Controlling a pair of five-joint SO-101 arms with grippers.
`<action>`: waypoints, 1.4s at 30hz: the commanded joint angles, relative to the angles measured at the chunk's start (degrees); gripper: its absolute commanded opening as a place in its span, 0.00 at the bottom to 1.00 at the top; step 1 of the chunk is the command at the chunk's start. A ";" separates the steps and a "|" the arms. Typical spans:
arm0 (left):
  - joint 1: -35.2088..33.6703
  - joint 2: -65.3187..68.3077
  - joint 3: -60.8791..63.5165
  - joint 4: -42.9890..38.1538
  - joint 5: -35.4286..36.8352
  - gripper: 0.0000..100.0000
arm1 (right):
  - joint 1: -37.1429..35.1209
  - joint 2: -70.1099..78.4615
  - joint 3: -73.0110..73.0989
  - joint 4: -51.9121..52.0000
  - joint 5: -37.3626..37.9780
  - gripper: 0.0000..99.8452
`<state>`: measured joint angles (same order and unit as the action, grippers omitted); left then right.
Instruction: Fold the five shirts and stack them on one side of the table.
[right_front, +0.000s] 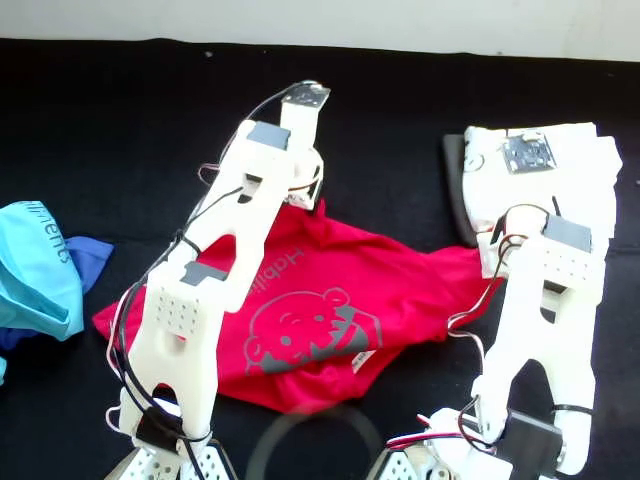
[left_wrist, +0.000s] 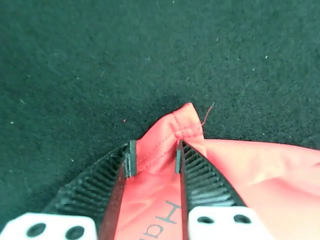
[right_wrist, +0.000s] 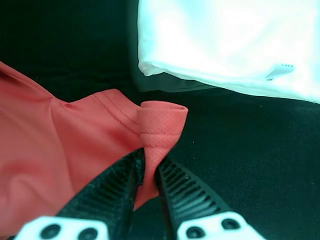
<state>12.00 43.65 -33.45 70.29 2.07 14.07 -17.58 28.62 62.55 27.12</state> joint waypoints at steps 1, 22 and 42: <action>-0.22 -0.92 -5.23 -0.44 1.32 0.14 | -0.57 -0.04 0.22 -0.66 0.35 0.01; 4.09 12.70 -22.55 8.70 5.45 0.15 | -0.57 -0.04 0.22 -0.40 0.62 0.01; 6.99 15.87 -30.20 7.74 5.27 0.15 | -0.48 -0.13 0.22 -0.40 0.70 0.01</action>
<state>19.12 59.21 -61.32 78.90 7.16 13.98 -17.58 28.79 62.55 27.12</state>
